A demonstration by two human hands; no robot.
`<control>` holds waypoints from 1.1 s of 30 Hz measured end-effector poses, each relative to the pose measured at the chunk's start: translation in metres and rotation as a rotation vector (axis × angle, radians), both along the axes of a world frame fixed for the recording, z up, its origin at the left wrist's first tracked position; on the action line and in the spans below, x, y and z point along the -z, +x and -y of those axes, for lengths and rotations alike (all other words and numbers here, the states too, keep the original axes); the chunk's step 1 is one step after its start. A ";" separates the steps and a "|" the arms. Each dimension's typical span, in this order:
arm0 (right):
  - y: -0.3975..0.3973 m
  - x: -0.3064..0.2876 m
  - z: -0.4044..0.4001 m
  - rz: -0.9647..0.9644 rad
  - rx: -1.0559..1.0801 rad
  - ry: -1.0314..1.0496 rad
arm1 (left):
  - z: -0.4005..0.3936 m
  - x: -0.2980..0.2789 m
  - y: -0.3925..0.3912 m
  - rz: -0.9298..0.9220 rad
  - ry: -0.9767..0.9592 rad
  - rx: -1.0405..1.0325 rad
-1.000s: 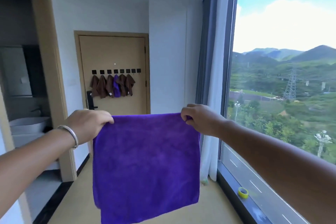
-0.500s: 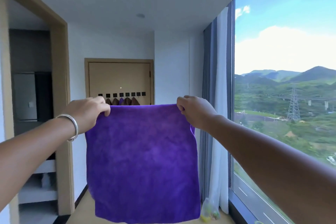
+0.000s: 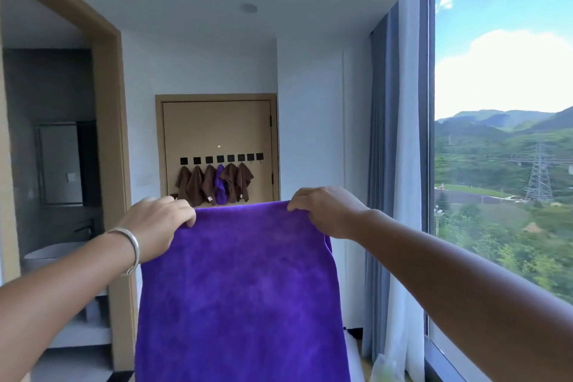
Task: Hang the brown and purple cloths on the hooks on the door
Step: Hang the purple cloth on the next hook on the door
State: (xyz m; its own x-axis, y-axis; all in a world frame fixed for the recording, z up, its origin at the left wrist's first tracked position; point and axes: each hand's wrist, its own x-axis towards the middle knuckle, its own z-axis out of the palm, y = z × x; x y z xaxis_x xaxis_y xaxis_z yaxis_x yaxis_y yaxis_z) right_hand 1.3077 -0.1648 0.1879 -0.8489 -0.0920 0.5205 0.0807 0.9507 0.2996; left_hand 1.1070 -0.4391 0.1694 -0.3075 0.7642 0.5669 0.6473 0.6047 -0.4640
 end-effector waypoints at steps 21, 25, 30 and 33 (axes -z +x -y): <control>-0.271 0.004 -0.235 -0.061 -0.019 -0.008 | -0.243 0.007 -0.249 -0.016 -0.025 0.215; -0.346 0.005 -0.263 -0.035 0.005 0.017 | -0.276 0.012 -0.336 0.060 -0.040 0.278; -0.439 0.002 -0.297 -0.044 0.005 0.019 | -0.307 0.008 -0.432 0.115 -0.023 0.351; -0.484 0.001 -0.313 -0.051 0.014 0.023 | -0.322 0.005 -0.479 0.153 0.003 0.388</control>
